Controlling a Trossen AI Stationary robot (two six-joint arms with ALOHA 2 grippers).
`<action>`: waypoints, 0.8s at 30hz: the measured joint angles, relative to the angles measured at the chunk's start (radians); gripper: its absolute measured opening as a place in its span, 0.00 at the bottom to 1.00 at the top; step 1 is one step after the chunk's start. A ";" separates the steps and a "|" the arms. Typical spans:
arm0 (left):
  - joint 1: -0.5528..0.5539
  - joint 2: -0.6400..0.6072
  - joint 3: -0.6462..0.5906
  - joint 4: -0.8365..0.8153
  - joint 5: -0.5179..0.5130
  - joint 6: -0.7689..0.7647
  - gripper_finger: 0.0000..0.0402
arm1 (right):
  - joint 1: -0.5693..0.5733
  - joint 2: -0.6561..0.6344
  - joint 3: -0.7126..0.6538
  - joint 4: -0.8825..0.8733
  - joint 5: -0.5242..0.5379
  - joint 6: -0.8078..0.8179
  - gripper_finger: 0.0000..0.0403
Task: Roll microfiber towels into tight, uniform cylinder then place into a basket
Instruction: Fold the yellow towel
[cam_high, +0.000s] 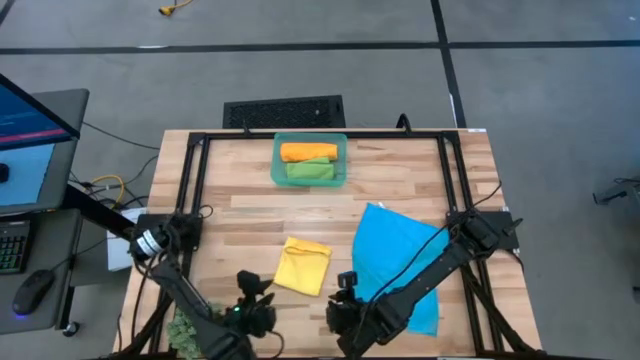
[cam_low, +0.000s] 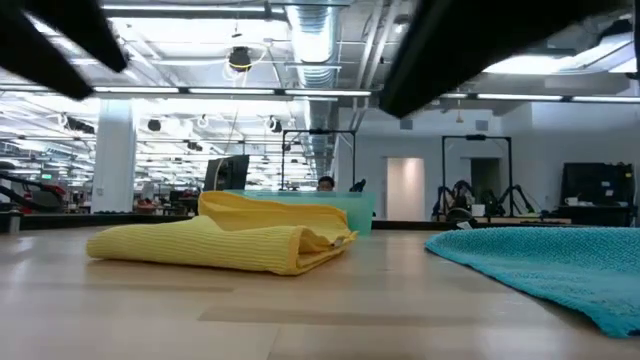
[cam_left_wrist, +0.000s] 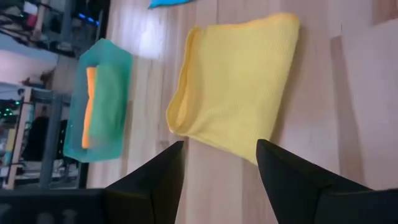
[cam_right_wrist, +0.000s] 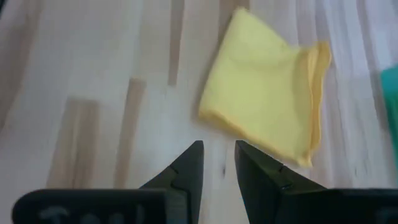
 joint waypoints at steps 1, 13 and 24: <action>-0.013 0.000 -0.014 0.003 -0.011 -0.025 0.48 | -0.005 0.000 0.000 0.023 -0.009 -0.019 0.28; -0.035 0.000 -0.178 0.165 -0.023 -0.123 0.48 | -0.076 0.053 -0.003 0.190 -0.108 -0.182 0.48; -0.039 -0.058 -0.154 0.526 0.226 0.196 0.48 | -0.103 0.080 -0.001 0.243 -0.166 -0.185 0.54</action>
